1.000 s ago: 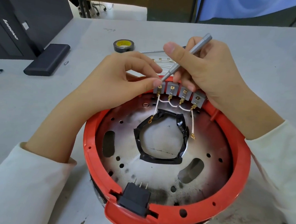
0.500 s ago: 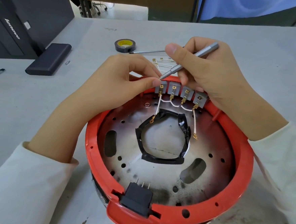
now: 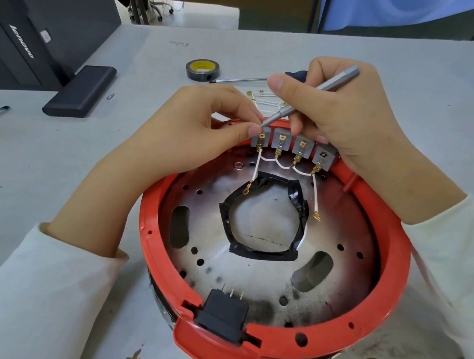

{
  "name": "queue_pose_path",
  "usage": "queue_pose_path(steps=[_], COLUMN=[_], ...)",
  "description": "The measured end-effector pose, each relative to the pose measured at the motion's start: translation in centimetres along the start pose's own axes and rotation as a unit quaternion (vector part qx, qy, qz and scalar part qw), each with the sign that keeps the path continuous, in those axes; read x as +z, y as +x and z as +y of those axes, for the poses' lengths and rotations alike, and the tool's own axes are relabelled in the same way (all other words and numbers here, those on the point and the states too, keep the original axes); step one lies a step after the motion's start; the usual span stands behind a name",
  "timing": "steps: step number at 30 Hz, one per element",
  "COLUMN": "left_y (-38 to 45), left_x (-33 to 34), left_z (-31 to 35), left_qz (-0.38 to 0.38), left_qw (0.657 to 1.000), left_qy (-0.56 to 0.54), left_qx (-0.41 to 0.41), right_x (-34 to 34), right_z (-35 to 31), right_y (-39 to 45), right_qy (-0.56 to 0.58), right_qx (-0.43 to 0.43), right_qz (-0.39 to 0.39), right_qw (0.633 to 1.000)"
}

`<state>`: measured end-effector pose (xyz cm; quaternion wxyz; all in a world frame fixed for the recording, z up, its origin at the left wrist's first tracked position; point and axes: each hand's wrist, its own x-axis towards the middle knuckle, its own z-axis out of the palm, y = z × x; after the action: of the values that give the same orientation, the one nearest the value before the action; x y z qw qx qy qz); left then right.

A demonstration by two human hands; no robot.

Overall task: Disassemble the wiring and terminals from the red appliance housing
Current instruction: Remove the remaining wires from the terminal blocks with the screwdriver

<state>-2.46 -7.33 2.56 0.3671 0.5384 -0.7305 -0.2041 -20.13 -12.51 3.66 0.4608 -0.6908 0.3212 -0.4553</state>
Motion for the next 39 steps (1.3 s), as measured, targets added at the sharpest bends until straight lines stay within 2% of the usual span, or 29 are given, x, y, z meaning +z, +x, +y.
queue_pose_path(steps=[12,16,19,24,35,39], left_y=[0.2,0.1,0.1,0.2,0.2,0.2], left_x=[0.0,0.0,0.0,0.0,0.0,0.1], left_z=[-0.2,-0.3,-0.4,-0.5,-0.5,-0.5], left_qz=[0.002,0.002,-0.016,-0.019,-0.023,-0.024], left_qw=[1.000,1.000,0.999,0.996,0.996,0.995], left_qy=[0.008,0.008,0.034,0.071,0.078,0.082], left_qx=[-0.016,-0.007,-0.033,-0.049,-0.046,-0.045], right_x=[0.1,0.0,-0.2,-0.1,0.2,0.2], right_z=[-0.2,0.2,0.4,0.6,0.4,0.2], right_y=[-0.1,0.1,0.2,0.3,0.3,0.5], right_qy=[-0.024,-0.071,-0.125,-0.207,-0.260,-0.244], right_qx=[0.001,0.008,0.008,0.020,0.013,0.034], right_qz=[-0.017,0.025,0.048,0.040,0.023,0.015], right_qw=[1.000,0.997,0.991,0.977,0.965,0.969])
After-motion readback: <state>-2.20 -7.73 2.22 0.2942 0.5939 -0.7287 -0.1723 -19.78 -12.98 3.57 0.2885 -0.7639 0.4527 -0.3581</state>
